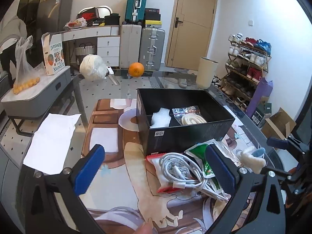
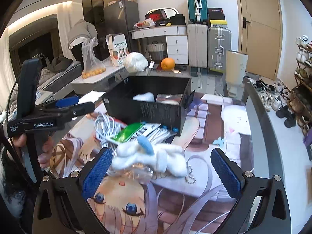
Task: Organize soft objects
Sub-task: 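Grasp the white plush bunny with the right gripper and lift it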
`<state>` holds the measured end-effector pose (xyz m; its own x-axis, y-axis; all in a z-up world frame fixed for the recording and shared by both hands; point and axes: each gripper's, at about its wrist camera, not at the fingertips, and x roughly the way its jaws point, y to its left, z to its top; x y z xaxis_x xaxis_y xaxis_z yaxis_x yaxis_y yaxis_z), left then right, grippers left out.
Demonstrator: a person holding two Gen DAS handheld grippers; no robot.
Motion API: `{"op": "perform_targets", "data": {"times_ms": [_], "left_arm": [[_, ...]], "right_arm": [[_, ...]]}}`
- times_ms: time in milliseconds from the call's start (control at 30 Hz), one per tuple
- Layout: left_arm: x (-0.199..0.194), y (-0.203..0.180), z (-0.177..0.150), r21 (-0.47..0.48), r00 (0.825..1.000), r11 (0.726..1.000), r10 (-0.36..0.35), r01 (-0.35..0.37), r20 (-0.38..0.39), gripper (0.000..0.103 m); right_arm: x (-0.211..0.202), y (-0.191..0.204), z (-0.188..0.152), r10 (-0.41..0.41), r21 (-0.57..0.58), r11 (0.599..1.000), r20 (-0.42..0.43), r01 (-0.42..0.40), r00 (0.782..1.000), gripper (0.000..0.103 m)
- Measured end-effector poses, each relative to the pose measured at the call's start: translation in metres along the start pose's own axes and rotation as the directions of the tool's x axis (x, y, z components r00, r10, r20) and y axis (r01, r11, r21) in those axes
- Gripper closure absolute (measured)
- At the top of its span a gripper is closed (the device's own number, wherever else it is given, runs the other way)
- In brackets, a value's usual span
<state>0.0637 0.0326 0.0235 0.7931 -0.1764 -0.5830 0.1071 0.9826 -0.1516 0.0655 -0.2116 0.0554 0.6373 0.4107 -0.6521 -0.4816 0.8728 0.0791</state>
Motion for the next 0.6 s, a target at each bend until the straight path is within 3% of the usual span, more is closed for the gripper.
{"op": "perform_targets", "data": {"times_ms": [233, 400, 600], "left_arm": [[0.005, 0.002, 0.000, -0.016, 0.999, 1.000, -0.019, 0.019, -0.034, 0.000], [0.004, -0.002, -0.001, 0.011, 0.999, 1.000, -0.021, 0.021, -0.033, 0.000], [0.007, -0.004, -0.001, 0.024, 0.998, 0.999, -0.036, 0.037, -0.047, 0.000]], "right_arm": [[0.012, 0.000, 0.000, -0.024, -0.011, 1.000, -0.028, 0.024, 0.999, 0.000], [-0.004, -0.009, 0.005, -0.032, 0.000, 0.999, 0.023, 0.032, 0.999, 0.000], [-0.015, -0.037, -0.001, -0.178, 0.018, 0.984, 0.009, 0.177, 0.984, 0.000]]}}
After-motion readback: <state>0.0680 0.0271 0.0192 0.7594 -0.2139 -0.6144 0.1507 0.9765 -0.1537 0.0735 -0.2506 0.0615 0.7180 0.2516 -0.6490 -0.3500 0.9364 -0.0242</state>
